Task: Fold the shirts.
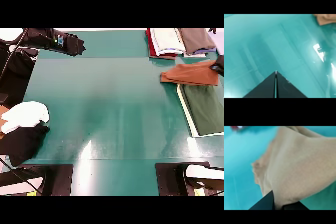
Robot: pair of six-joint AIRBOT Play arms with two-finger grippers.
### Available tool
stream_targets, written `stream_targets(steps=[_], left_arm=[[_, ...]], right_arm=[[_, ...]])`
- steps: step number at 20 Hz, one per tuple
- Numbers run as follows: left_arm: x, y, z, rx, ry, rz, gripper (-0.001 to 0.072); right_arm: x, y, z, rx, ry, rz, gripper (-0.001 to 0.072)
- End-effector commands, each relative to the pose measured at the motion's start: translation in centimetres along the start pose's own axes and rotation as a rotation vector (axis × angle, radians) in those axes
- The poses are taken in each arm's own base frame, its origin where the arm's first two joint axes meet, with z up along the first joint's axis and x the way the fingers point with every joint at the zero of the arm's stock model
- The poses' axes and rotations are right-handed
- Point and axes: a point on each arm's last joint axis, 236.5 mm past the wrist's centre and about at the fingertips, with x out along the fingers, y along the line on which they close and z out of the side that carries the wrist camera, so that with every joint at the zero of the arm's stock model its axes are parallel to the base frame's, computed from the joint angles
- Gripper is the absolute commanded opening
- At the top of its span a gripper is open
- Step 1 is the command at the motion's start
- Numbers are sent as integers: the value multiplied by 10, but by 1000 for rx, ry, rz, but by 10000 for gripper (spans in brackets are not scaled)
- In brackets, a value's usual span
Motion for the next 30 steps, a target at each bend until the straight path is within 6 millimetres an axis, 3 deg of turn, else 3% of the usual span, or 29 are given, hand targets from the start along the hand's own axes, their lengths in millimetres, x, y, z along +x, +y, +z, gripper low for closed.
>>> stream_targets(steps=[1,5,7,12,15,17,23,24,26,27,28,30], left_arm=[[0,0,0,-4,0,0,21],[0,0,0,-4,0,0,21],[0,0,0,-4,2,0,21],[0,-1,-4,-2,18,-2,21],[0,0,-4,-1,19,0,21],[0,0,-5,-1,19,1,22],[0,0,-4,7,18,1,22],[0,0,-4,7,18,1,22],[0,0,-4,9,18,1,21],[0,0,-4,20,18,0,22],[0,0,-4,26,16,1,22],[0,0,-4,26,16,1,21]], right_arm=[[-24,-10,34,28,-116,18,18],[-65,29,80,-83,-227,50,18],[-85,44,91,-128,-247,60,18],[-109,45,74,-201,-188,-6,18],[-118,26,44,-177,-152,-63,19],[-124,3,15,-138,-109,-114,18],[-139,-90,-120,5,127,-345,22],[-139,-103,-145,37,164,-376,66],[-141,-132,-184,100,221,-442,522],[-145,-143,-199,138,243,-467,610],[-151,-148,-204,173,243,-476,610],[-165,-142,-183,202,156,-464,611]])
